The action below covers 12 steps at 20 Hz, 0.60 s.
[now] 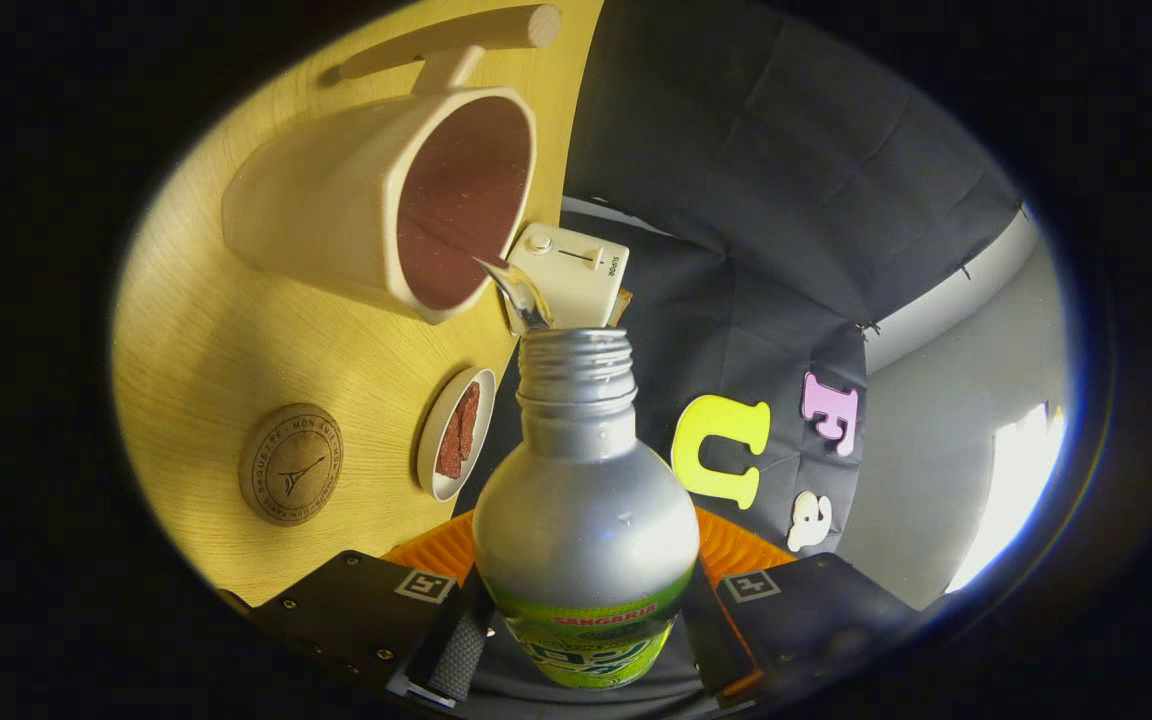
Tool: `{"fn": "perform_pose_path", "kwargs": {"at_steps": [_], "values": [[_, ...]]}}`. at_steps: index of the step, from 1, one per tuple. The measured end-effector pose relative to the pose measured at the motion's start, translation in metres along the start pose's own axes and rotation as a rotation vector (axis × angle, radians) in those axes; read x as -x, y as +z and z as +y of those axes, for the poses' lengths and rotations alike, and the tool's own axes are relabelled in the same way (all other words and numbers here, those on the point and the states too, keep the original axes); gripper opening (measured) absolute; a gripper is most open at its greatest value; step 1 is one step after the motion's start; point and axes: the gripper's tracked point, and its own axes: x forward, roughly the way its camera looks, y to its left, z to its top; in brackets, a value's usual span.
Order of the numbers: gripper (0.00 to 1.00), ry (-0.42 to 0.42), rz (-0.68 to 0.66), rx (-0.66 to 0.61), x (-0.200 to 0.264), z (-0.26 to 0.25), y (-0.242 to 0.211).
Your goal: Take the bottle from table, then pour the juice into the cup, finally place the bottle on the coaster
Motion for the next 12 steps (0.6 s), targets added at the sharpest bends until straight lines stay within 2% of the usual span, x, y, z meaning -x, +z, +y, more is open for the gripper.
{"fn": "perform_pose_path", "kwargs": {"at_steps": [12], "values": [[0.82,-0.010,-0.016,0.033,0.000,-0.012,0.002]]}}
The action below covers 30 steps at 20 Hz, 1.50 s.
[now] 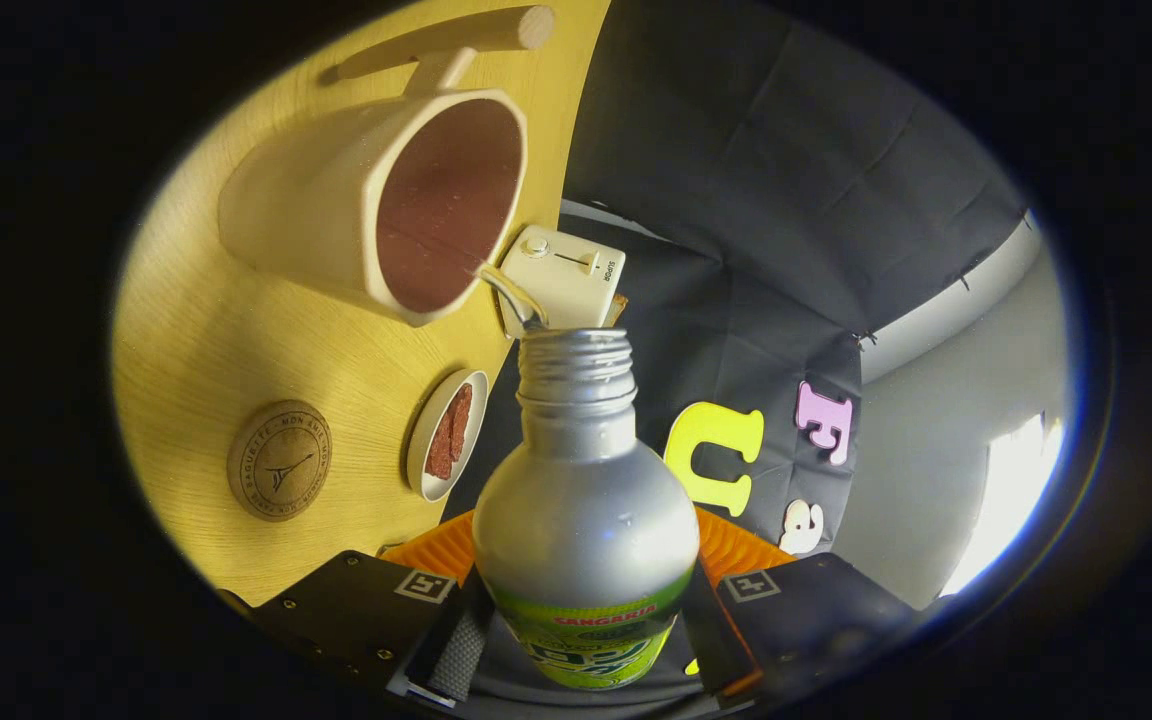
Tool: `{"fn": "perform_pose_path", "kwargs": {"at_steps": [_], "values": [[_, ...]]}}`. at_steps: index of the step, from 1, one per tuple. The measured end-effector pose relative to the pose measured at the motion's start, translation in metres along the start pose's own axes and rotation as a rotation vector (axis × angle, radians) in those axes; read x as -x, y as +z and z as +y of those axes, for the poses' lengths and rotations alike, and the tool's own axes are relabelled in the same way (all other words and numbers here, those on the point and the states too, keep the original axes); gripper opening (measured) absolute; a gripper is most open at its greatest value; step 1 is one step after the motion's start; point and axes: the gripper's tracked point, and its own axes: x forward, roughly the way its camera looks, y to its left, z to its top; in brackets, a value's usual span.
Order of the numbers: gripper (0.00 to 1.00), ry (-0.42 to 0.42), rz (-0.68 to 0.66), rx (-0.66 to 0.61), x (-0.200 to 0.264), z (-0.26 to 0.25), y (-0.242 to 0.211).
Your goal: Take the bottle from table, then pour the juice into the cup, finally place the bottle on the coaster
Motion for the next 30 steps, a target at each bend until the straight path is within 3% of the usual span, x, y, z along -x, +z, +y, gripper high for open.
{"fn": "perform_pose_path", "kwargs": {"at_steps": [30], "values": [[0.82,-0.043,-0.049,0.261,0.002,-0.017,0.008]]}}
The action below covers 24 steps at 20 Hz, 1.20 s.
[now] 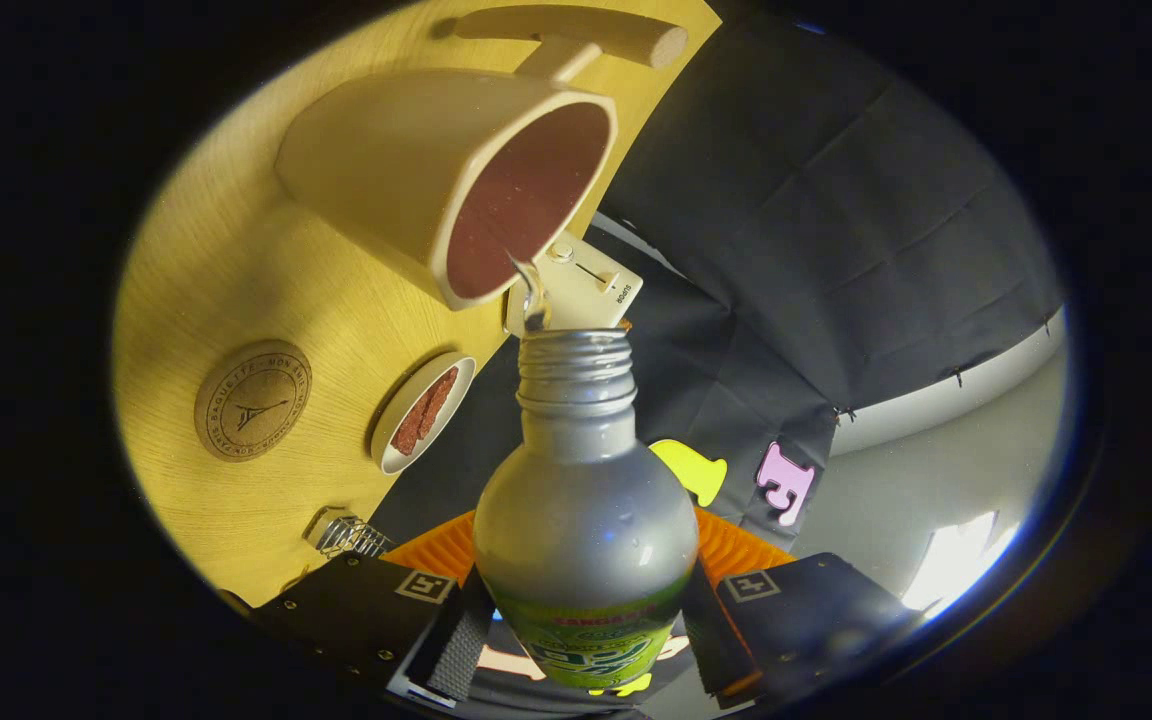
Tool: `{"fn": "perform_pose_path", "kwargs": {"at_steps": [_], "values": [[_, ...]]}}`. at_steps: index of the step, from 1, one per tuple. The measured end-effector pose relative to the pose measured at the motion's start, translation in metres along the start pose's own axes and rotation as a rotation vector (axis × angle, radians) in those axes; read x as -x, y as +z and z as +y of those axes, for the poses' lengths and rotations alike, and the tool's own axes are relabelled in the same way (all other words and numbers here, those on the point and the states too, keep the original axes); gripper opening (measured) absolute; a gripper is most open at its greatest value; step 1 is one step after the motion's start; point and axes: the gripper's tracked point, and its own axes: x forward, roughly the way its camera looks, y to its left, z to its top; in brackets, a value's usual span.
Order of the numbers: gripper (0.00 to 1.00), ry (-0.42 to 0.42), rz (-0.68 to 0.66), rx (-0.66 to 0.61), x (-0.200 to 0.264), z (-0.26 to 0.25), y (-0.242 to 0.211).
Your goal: Take the bottle from table, then pour the juice into the cup, finally place the bottle on the coaster
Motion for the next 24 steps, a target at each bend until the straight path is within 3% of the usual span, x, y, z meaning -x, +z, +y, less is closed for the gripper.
{"fn": "perform_pose_path", "kwargs": {"at_steps": [24], "values": [[0.82,-0.018,-0.037,0.058,0.000,-0.010,0.012]]}}
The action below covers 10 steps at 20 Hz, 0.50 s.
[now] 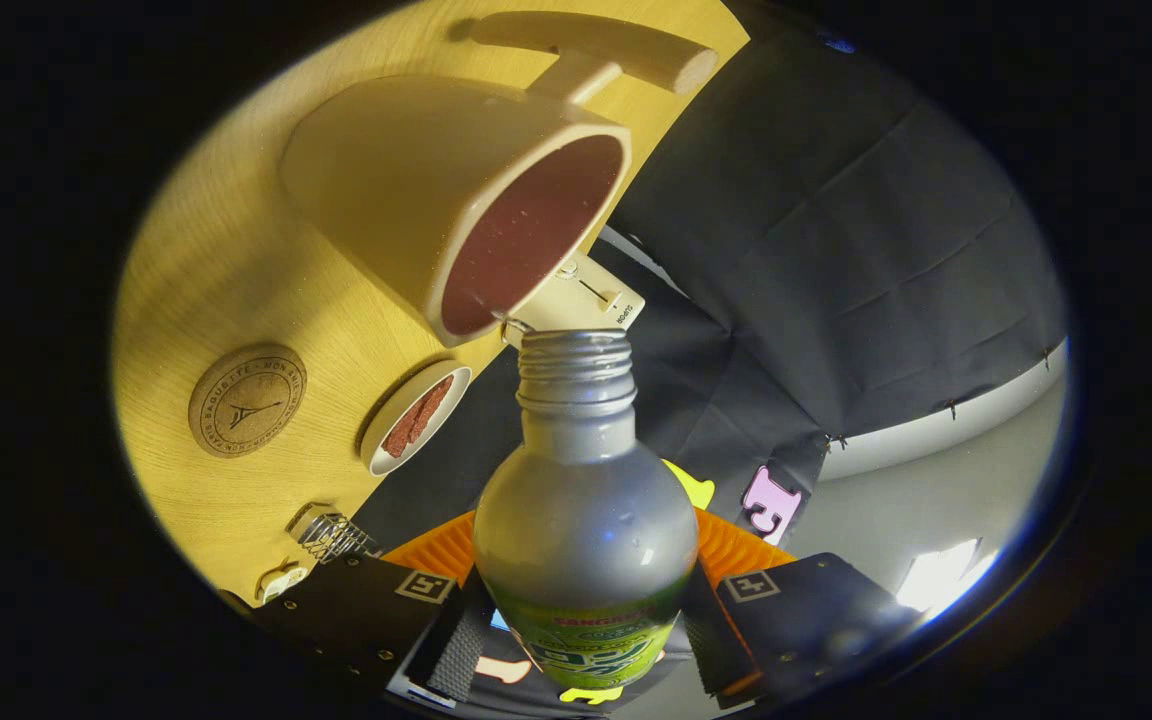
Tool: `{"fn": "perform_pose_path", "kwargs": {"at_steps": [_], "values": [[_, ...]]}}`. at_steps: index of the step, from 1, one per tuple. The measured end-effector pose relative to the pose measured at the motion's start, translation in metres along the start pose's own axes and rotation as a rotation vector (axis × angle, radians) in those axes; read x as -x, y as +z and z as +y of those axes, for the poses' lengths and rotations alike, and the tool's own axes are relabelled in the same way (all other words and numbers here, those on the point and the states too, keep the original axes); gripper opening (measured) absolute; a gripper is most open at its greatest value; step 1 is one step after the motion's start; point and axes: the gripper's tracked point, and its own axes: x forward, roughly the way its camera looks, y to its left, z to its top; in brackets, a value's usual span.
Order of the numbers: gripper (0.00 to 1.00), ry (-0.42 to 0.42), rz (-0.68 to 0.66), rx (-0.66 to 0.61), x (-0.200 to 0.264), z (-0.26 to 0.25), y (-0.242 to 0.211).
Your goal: Take the bottle from table, then pour the juice into the cup, finally place the bottle on the coaster
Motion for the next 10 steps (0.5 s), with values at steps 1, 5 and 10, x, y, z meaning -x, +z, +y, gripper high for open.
{"fn": "perform_pose_path", "kwargs": {"at_steps": [1,5,10], "values": [[0.82,0.003,0.001,-0.009,0.0001,0.0022,-0.0012],[0.82,0.004,-0.002,-0.029,0.0010,0.0038,0.0029],[0.82,0.002,-0.005,-0.046,0.0014,0.0056,0.0053]]}}
